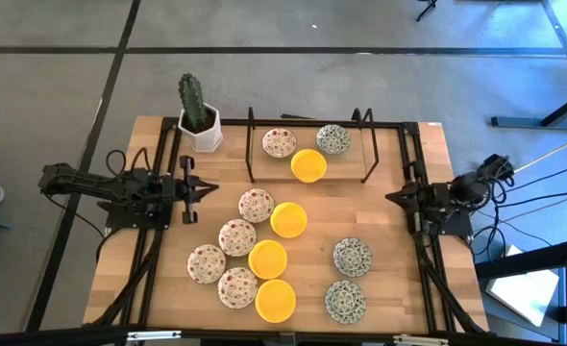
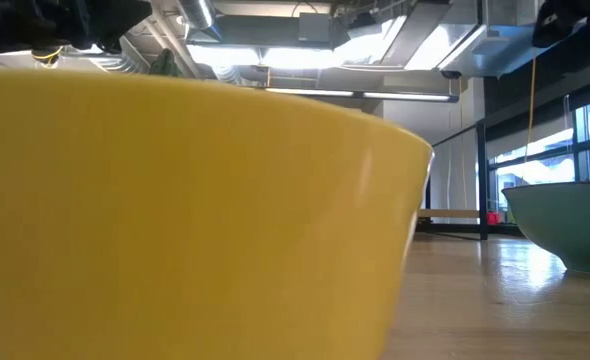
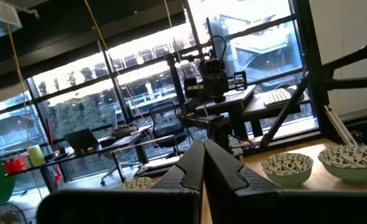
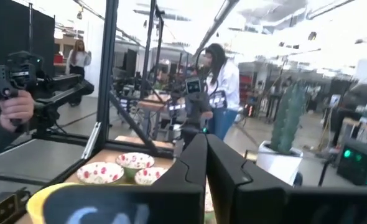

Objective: Pick & Place Mini bowls
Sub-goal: Stack the green patterned bowl on the green patterned bowl on the shelf

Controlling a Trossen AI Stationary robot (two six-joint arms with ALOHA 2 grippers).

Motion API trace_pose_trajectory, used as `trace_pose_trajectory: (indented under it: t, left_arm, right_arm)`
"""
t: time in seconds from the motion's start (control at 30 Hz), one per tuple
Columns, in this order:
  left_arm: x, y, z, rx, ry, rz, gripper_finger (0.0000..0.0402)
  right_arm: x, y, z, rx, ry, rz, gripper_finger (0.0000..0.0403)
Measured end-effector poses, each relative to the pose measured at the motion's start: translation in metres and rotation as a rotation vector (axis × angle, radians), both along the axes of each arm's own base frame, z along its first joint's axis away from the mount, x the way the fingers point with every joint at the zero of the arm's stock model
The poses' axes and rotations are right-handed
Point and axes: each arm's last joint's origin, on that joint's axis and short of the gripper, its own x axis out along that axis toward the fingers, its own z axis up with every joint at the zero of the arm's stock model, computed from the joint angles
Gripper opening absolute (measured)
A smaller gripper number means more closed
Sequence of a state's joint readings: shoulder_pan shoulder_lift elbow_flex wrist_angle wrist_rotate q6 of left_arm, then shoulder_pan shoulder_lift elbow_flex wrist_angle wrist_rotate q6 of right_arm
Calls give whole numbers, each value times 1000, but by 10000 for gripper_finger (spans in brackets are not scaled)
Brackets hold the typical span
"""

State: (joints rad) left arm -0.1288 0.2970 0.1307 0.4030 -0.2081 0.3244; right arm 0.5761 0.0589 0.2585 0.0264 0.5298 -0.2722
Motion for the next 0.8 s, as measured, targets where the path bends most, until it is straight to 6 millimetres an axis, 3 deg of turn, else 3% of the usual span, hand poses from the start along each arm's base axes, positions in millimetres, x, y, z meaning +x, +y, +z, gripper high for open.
trace_pose_trajectory:
  t: [0.2, 0.8]
  left_arm:
    - [0, 0, -1, 4, 11, 0, 6]
    - [1, -1, -4, -109, 30, -58, 2]
  right_arm:
    - [1, 0, -12, -29, -11, -8, 9]
    - [1, 0, -13, -14, -18, -6, 10]
